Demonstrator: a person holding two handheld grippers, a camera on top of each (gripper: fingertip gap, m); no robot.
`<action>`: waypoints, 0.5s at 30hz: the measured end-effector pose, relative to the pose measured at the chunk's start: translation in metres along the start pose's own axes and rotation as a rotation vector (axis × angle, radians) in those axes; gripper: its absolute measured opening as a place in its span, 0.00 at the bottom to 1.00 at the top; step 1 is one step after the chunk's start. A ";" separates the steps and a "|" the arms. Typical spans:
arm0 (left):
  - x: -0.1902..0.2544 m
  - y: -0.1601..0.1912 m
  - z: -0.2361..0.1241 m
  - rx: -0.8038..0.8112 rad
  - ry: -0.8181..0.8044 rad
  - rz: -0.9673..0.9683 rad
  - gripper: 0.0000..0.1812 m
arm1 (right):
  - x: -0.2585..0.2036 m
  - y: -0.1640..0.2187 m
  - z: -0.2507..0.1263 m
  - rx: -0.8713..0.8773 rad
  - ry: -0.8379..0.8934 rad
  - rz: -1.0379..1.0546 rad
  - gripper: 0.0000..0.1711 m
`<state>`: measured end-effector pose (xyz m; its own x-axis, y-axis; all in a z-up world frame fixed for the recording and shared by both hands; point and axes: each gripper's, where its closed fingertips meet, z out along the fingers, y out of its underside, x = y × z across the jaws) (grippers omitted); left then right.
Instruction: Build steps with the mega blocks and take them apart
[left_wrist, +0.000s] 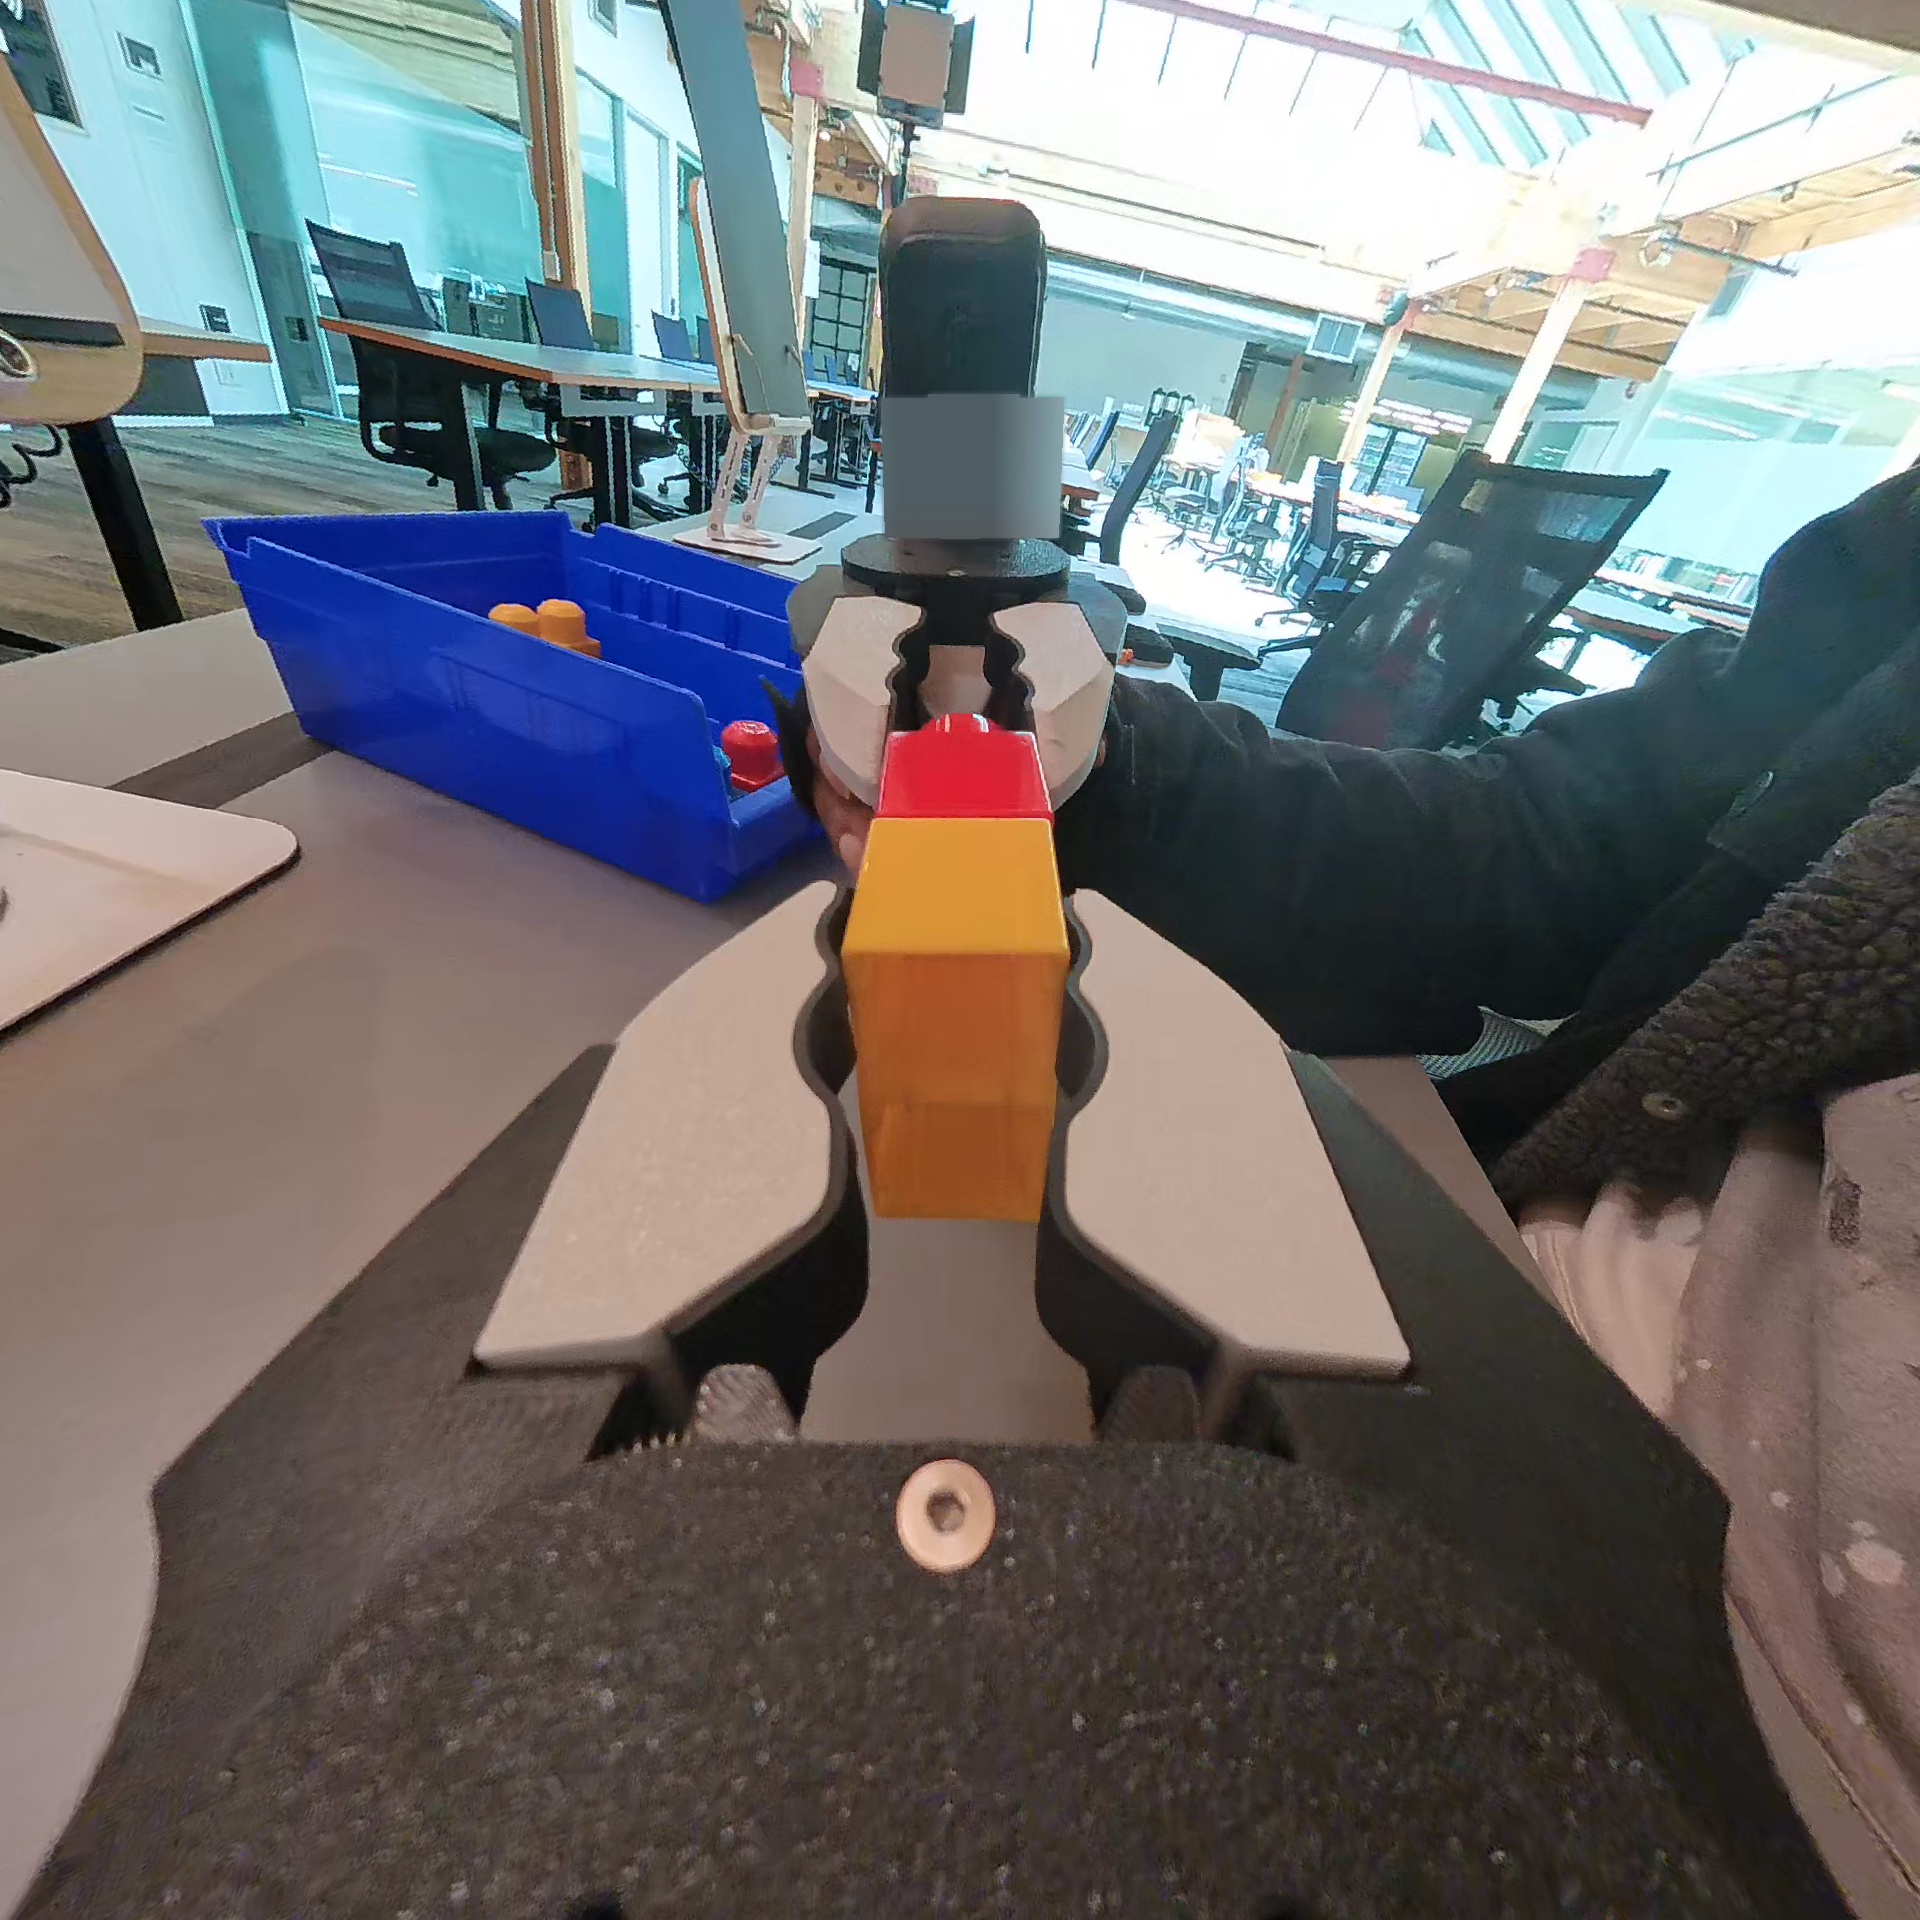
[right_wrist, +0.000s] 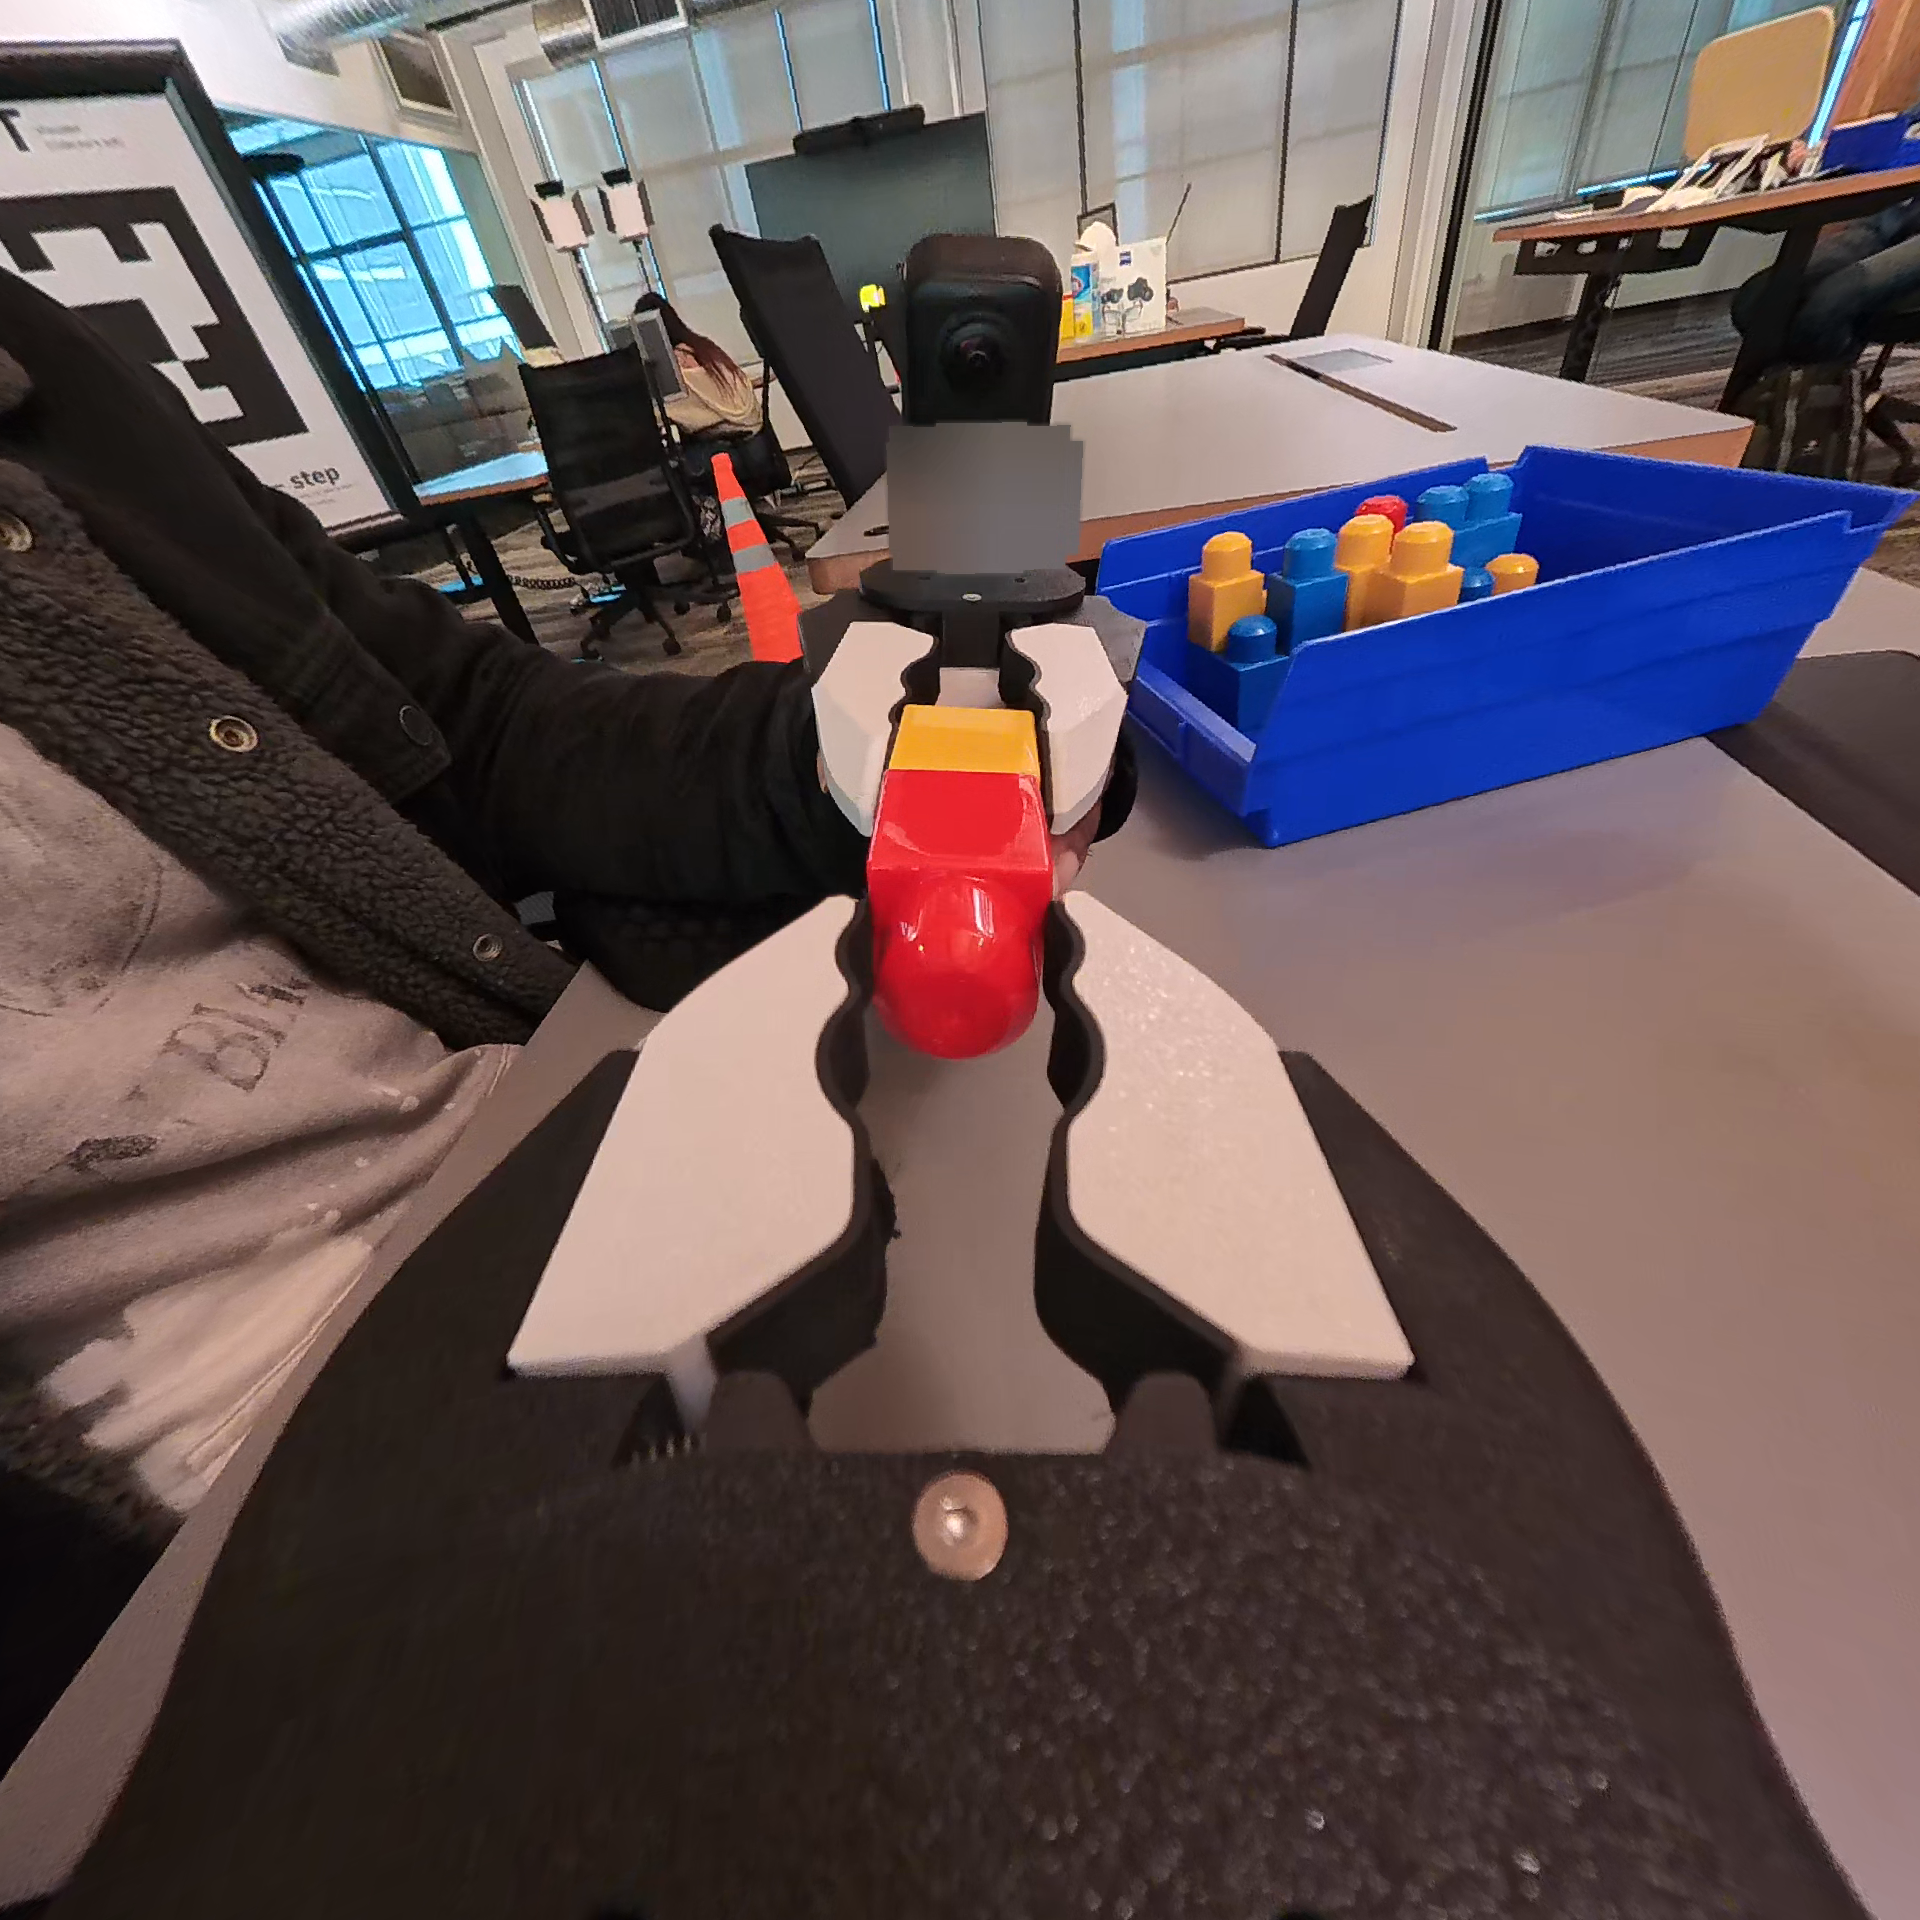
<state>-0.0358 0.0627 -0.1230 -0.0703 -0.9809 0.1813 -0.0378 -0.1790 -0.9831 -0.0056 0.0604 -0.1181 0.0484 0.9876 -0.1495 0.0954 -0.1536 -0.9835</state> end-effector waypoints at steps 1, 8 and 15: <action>0.000 0.000 0.000 -0.001 -0.002 0.005 0.20 | 0.000 0.000 -0.001 -0.001 0.001 -0.002 0.18; -0.016 -0.036 -0.038 0.184 -0.066 -0.016 0.20 | 0.012 -0.025 -0.045 0.129 0.103 -0.022 0.18; -0.026 -0.038 -0.040 0.215 -0.136 -0.015 0.20 | 0.013 -0.030 -0.046 0.118 0.130 -0.037 0.18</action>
<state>-0.0724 0.0982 -0.0891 0.0639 -0.9767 0.2048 0.1759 -0.1910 -0.9657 0.0379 0.0760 -0.0857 0.1764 0.9786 -0.1064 -0.0174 -0.1050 -0.9943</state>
